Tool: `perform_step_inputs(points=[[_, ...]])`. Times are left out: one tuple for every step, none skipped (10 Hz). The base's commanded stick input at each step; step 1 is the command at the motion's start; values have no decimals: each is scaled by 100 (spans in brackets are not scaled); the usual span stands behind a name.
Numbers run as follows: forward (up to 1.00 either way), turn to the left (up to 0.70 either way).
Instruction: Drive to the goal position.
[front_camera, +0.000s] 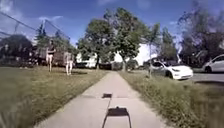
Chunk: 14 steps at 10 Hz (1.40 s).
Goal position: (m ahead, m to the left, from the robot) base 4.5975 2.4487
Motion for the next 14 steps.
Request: perform_step_inputs(points=[[100,-1],[100,-1],[100,-1],[100,-1],[100,-1],[100,-1],[100,-1],[100,-1],[100,-1],[100,-1],[100,-1],[100,-1],[100,-1],[100,-1]])
